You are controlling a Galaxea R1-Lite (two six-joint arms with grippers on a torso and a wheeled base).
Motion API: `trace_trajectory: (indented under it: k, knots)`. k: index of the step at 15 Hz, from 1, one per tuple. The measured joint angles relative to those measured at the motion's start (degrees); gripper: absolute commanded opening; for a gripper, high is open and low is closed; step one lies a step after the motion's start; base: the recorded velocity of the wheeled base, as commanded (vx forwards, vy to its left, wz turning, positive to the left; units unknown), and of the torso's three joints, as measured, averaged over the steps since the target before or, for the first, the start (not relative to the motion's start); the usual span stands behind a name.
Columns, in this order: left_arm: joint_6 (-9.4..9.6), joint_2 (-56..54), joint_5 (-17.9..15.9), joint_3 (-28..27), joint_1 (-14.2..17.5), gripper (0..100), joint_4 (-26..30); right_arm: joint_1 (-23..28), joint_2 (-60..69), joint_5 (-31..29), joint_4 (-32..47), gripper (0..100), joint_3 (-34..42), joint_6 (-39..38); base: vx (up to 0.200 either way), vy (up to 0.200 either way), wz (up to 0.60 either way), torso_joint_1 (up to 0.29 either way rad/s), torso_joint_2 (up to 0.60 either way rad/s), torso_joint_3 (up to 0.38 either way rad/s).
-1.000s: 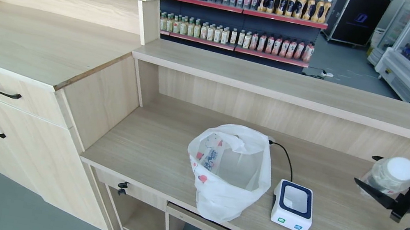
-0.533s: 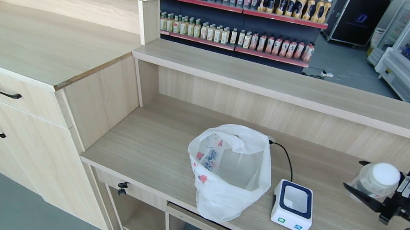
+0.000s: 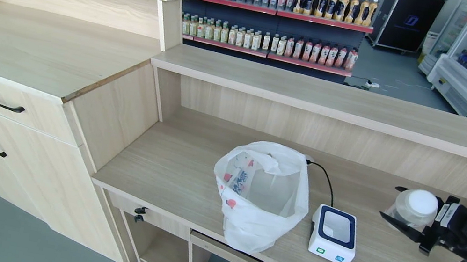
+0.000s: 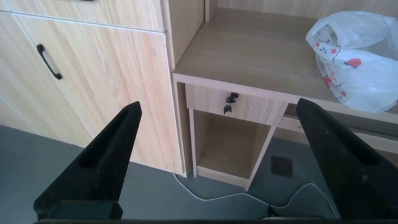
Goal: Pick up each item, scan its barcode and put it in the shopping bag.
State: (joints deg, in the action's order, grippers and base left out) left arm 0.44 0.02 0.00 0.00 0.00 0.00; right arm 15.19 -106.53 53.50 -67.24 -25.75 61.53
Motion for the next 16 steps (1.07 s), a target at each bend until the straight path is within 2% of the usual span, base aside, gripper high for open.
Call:
trace_trajectory:
  k: [16]
  knots:
    - [0.00,0.00,0.00,0.00,0.00,100,0.00,-4.94,-8.27,0.00,-5.53,0,-3.50,0.28,0.000,0.000,0.00,0.000,0.00,0.000]
